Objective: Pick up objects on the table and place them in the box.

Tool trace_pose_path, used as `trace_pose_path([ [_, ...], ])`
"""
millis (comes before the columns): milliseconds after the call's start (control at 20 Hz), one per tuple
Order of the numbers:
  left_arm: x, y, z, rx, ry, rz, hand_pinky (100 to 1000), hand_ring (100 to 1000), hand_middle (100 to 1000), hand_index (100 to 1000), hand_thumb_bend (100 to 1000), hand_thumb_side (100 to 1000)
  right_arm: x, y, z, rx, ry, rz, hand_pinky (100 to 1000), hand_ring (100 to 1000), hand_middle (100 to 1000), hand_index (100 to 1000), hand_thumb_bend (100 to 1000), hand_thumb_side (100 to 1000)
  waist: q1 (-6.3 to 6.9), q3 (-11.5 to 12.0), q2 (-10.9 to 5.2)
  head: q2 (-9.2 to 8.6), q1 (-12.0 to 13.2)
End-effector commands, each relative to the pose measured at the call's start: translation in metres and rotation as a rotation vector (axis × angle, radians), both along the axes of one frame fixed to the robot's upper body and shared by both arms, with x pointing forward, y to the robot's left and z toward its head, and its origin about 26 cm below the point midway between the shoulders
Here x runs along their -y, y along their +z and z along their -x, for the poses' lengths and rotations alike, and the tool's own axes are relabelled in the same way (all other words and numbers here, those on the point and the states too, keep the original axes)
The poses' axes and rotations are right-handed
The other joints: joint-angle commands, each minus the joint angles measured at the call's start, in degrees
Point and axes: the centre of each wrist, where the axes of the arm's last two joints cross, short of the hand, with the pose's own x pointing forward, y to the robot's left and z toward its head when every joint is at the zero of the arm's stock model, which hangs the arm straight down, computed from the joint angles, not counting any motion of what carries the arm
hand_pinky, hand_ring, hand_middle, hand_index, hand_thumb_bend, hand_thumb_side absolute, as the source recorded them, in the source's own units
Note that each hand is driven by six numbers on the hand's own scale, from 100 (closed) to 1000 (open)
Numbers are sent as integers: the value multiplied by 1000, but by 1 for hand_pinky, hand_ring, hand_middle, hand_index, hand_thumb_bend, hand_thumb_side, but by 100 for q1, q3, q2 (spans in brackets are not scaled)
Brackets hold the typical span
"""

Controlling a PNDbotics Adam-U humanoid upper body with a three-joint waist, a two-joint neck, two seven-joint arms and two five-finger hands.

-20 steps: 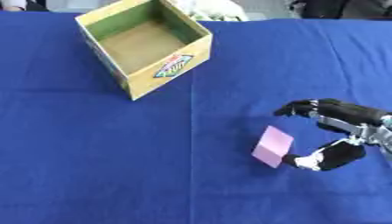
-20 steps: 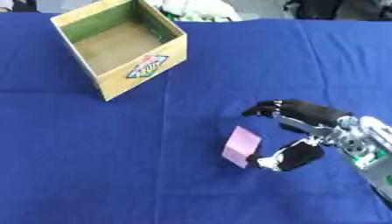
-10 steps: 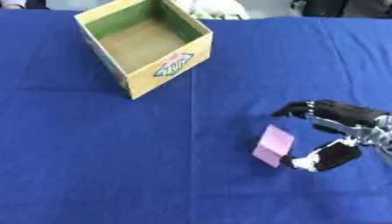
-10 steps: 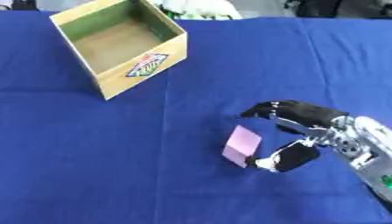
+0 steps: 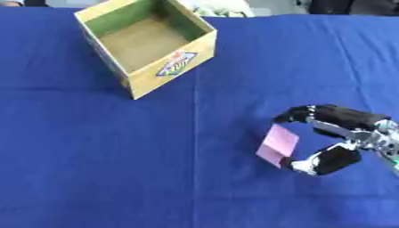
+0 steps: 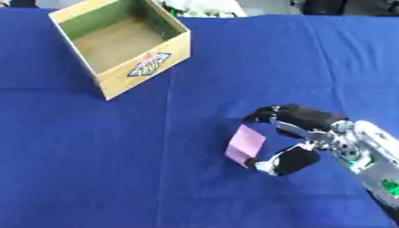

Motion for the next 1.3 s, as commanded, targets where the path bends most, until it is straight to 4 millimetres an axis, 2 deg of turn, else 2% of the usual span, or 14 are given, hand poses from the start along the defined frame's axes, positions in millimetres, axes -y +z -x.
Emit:
trace_pose_path([
  [50,2,7,1,22,-12,-12,702,716,705,719,467,883,-3,7,1,14,0,17,871,852,832,942,362,581,22,10,-66,18,-17],
  [200,2,7,1,22,-15,-13,702,716,706,719,464,883,-5,6,1,1,2,16,858,834,806,937,344,591,26,21,-55,17,-22],
  [450,2,7,1,20,-17,-14,702,716,706,719,462,885,-7,6,1,-12,5,8,818,774,710,900,298,585,26,22,-50,25,-18],
  [750,2,7,1,18,-17,-16,703,716,706,719,460,885,-8,7,0,18,-9,-14,783,720,644,834,218,527,29,22,-57,19,-11],
  [950,2,6,1,14,-19,-20,703,716,707,719,456,885,-8,9,-1,72,-19,-44,766,697,613,802,158,487,26,13,-63,22,1],
  [1300,2,6,1,10,-20,-25,702,716,708,719,454,885,-8,22,-6,162,-2,-117,747,668,582,768,100,492,16,11,-84,14,7],
])
